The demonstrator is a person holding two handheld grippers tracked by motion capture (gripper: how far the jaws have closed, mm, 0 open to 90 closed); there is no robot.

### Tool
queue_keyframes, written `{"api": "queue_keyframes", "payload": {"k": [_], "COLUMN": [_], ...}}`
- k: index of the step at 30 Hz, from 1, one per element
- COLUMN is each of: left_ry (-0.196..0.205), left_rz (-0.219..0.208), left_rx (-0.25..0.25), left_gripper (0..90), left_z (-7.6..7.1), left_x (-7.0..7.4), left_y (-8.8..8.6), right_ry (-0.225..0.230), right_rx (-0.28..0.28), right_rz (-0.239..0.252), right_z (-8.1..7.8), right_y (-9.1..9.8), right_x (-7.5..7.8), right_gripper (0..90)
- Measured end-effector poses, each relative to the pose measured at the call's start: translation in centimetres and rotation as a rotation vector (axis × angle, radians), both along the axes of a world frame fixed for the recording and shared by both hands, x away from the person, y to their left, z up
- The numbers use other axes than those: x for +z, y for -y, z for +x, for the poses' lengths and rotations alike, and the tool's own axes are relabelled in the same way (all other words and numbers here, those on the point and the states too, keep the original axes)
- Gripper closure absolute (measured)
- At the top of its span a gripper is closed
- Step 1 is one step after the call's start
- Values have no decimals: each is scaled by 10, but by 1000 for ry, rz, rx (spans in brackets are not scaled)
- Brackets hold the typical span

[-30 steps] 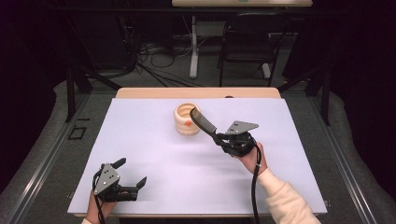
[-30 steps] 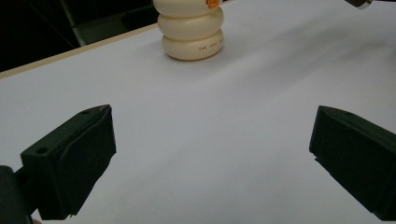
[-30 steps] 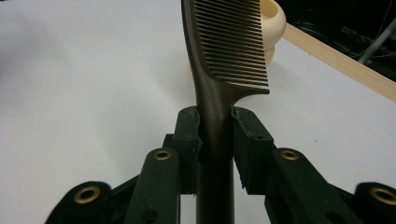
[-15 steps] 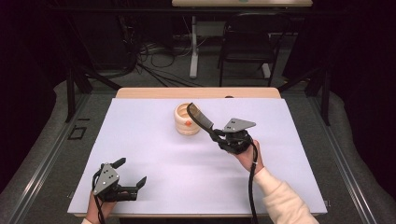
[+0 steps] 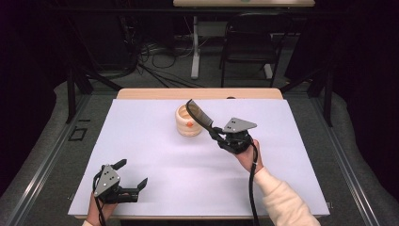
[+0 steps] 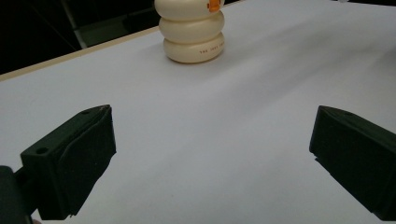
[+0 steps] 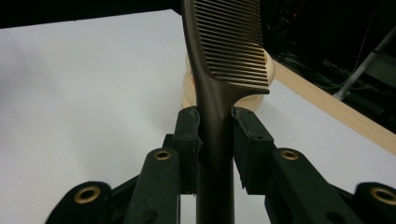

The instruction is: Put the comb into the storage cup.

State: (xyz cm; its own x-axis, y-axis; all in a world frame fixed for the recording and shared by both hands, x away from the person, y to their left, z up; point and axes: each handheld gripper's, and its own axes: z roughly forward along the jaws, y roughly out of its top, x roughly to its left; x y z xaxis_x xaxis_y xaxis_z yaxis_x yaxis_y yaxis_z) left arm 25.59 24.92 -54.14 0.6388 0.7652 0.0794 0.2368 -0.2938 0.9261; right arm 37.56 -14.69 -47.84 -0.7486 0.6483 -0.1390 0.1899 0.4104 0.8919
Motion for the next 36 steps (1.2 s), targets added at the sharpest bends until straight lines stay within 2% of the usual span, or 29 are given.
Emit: {"api": "queue_keyframes", "payload": {"k": [15,22,36], "left_ry": [2,15,9], "left_rz": [-5,-7,-10], "left_rx": [-2,1,-1], "left_gripper": [3,3,3], "left_z": [0,-1,0], "left_x": [0,1,1], "left_y": [1,0,0], "right_ry": [48,49,91], "right_rx": [14,12,23], "right_rz": [37,59,91], "right_z": [16,22,33], "right_y": [-18,-19,-32], "right_x": [4,2,11], "right_gripper": [722,722,722]}}
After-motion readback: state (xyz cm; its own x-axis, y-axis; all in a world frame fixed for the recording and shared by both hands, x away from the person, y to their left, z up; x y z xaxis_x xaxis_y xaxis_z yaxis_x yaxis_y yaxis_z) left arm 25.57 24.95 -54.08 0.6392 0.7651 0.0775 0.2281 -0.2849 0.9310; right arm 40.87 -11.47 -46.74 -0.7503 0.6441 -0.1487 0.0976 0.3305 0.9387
